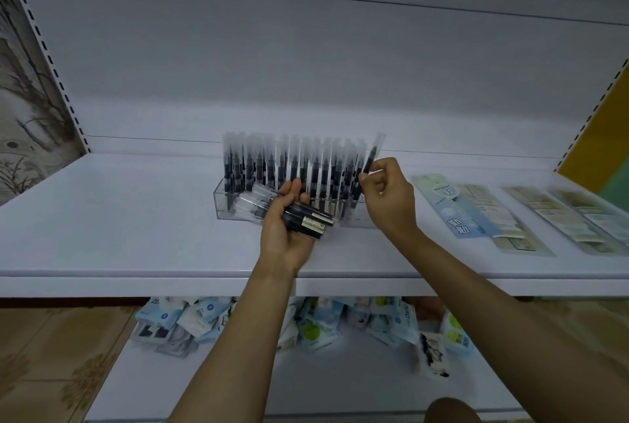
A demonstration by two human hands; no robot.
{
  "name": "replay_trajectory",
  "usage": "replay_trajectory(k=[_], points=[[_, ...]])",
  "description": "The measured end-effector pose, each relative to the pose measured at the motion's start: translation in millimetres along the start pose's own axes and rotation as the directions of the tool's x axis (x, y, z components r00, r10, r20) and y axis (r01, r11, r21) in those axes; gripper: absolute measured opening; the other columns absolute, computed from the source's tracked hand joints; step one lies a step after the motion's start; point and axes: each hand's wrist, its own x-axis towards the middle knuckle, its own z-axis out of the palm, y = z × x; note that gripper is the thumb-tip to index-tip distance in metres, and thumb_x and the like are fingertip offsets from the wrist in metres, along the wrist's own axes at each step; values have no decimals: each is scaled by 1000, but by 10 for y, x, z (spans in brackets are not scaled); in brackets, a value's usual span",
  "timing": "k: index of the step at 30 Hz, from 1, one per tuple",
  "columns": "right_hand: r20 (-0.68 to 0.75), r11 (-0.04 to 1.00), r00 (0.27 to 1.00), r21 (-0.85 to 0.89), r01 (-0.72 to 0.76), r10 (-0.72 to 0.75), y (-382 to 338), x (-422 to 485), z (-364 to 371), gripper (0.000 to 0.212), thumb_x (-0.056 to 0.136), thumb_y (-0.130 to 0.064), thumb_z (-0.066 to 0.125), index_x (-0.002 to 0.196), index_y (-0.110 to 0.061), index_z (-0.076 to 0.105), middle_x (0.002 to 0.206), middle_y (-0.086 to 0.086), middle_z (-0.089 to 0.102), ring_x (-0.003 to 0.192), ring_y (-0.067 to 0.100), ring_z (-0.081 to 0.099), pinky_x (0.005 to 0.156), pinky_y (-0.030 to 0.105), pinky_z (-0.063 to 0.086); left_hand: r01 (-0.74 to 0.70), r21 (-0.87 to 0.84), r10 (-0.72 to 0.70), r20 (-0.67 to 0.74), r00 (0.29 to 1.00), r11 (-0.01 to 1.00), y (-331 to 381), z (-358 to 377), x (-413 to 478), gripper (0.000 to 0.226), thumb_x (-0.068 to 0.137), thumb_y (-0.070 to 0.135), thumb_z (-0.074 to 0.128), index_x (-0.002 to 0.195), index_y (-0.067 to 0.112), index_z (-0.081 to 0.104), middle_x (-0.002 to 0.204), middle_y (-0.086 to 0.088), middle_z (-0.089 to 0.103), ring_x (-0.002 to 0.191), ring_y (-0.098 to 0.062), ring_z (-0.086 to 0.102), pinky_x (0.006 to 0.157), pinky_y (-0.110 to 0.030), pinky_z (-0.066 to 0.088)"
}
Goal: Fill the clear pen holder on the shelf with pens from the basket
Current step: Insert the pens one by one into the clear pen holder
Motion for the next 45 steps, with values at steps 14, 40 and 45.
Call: replay_trajectory(k=[14, 40, 45], points=[[0, 999, 1000, 26, 21, -21, 86, -10, 21, 16, 87, -19, 66, 94, -8, 56, 67, -9, 55, 65, 13, 57, 64, 30, 50, 49, 59, -47, -31, 998, 997, -9, 11, -24, 21, 92, 3, 51, 104, 13, 65, 96, -1, 74, 78, -11, 62, 78, -25, 52], [24, 994, 998, 85, -64, 62, 41, -49, 24, 16, 82, -15, 72, 89, -9, 59, 74, -4, 60, 70, 11, 58, 68, 23, 52, 36, 114, -33, -26, 999, 993, -16, 4, -39, 18, 93, 4, 52, 103, 11, 65, 94, -3, 74, 77, -10, 65, 80, -24, 51], [-9, 972, 995, 216, -95, 99, -20, -52, -90, 16, 79, -4, 71, 87, -9, 58, 72, -6, 56, 63, -5, 53, 61, 7, 42, 62, 122, -60, -14, 998, 991, -13, 12, -45, 18, 95, 6, 50, 102, 11, 66, 94, -3, 74, 85, -13, 66, 79, -27, 52]])
